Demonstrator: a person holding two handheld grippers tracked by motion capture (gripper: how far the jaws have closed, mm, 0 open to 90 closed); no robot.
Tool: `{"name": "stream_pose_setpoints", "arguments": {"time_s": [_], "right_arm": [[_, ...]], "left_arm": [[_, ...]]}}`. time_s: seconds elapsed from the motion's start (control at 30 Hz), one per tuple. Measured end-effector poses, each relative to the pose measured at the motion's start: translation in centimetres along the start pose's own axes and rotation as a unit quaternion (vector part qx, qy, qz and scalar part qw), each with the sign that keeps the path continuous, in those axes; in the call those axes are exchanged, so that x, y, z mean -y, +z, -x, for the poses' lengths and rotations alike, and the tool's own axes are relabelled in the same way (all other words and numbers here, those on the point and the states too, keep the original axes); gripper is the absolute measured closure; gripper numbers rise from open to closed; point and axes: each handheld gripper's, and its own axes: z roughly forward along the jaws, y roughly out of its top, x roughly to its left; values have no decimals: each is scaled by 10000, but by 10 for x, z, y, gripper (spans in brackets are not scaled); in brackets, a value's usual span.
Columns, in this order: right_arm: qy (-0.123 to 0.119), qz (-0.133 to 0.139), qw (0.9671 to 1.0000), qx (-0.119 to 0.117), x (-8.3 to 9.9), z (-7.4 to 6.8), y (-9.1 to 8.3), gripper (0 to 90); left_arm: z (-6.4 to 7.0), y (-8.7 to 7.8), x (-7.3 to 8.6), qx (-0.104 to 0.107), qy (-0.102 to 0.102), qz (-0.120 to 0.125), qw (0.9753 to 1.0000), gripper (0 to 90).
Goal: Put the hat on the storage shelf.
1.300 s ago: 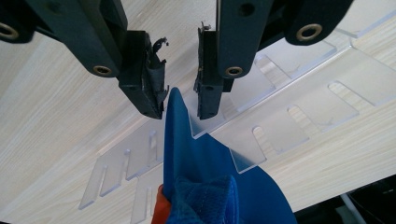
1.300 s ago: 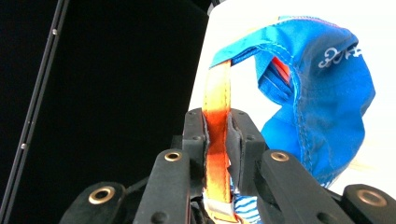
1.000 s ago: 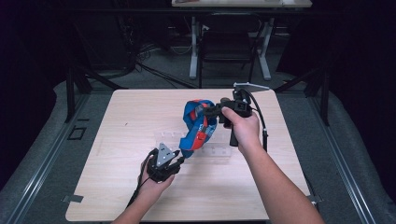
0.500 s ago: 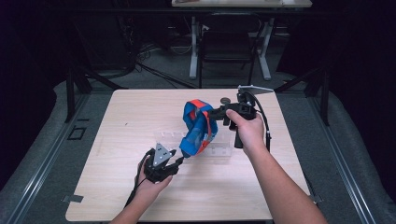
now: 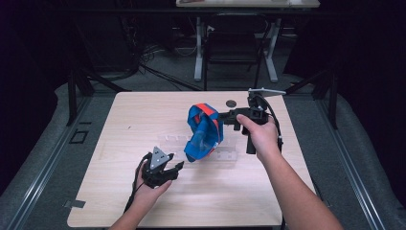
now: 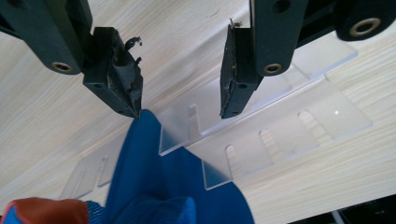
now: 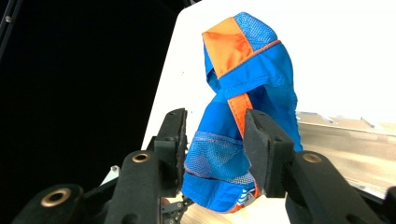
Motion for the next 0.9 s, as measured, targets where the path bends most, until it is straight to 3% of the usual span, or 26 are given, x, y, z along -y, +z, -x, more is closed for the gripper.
{"name": "stream_pose_setpoints", "arguments": {"time_s": [0.17, 0.33, 0.63, 0.9], "right_arm": [[-199, -48, 9997, 162, 2, 1, -2, 497], [-307, 67, 9992, 241, 5, 4, -5, 440], [-466, 110, 9974, 544, 10, 9, -13, 418], [-484, 120, 9960, 740, 15, 21, -21, 404]], "left_arm": [[-10, -2, 4, -15, -185, -60, 9998, 442], [-21, -7, 10, -100, -311, -98, 9994, 415], [-38, -20, 20, -190, -551, -109, 9982, 401], [-47, -30, 26, -180, -642, -281, 9974, 399]]}}
